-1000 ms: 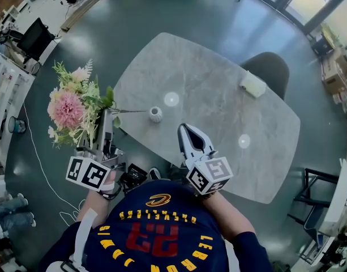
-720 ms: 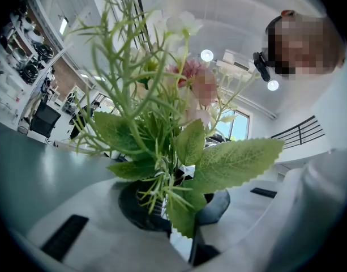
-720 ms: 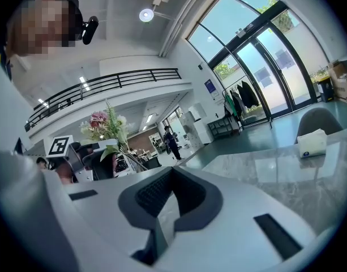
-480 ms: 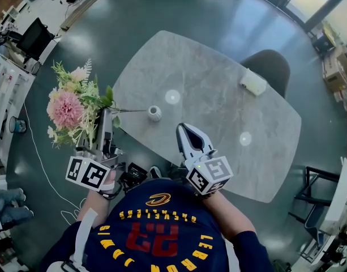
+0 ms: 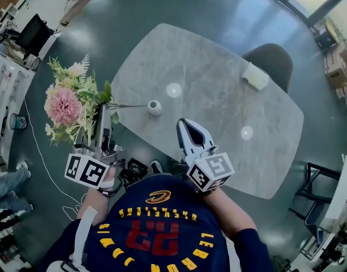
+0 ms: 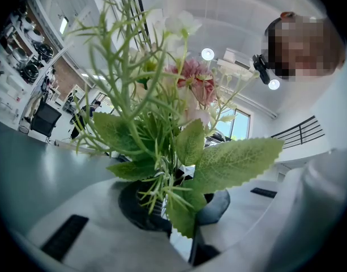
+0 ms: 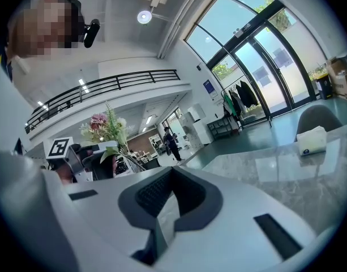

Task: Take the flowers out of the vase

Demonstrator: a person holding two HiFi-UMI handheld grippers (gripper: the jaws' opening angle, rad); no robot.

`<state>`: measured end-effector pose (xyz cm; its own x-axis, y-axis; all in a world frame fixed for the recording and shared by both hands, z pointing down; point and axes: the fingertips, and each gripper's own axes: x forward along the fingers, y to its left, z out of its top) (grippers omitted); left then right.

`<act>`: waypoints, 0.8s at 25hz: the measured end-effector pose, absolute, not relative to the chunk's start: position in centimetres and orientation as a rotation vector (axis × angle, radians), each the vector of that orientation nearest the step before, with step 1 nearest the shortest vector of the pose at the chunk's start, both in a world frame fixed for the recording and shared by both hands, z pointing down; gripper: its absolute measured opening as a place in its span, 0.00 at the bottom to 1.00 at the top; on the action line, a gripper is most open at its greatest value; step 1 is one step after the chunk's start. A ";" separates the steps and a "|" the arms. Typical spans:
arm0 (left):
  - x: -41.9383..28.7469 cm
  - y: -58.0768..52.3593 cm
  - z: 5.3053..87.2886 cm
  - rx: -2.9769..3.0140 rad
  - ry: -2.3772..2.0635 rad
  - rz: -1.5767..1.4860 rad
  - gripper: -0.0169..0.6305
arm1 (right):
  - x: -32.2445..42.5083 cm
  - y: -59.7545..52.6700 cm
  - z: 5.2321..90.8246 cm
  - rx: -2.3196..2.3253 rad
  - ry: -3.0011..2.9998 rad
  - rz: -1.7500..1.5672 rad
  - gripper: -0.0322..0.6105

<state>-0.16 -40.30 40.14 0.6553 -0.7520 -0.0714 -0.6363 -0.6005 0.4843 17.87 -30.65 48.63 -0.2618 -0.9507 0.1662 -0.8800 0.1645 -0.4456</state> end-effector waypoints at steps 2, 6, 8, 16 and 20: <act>0.4 -40.4 40.0 2.455 -1.090 -0.371 0.10 | 18.3 -30.8 48.6 -1.805 2.282 -0.700 0.06; 0.3 -40.4 40.0 2.458 -1.089 -0.368 0.10 | 18.1 -30.7 48.6 -1.802 2.288 -0.703 0.06; 0.1 -40.5 40.2 2.458 -1.087 -0.367 0.10 | 17.9 -30.7 48.8 -1.800 2.285 -0.702 0.06; 0.1 -40.5 40.2 2.458 -1.085 -0.364 0.10 | 17.7 -30.7 49.0 -1.797 2.292 -0.711 0.06; 0.2 -40.7 40.2 2.459 -1.085 -0.361 0.10 | 17.7 -30.9 49.0 -1.794 2.294 -0.716 0.06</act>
<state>0.23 -40.67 40.21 0.6607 -0.7479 -0.0639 -0.6369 -0.6036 0.4796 17.66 -30.91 48.97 -0.2779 -0.9445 0.1751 -0.8765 0.1747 -0.4486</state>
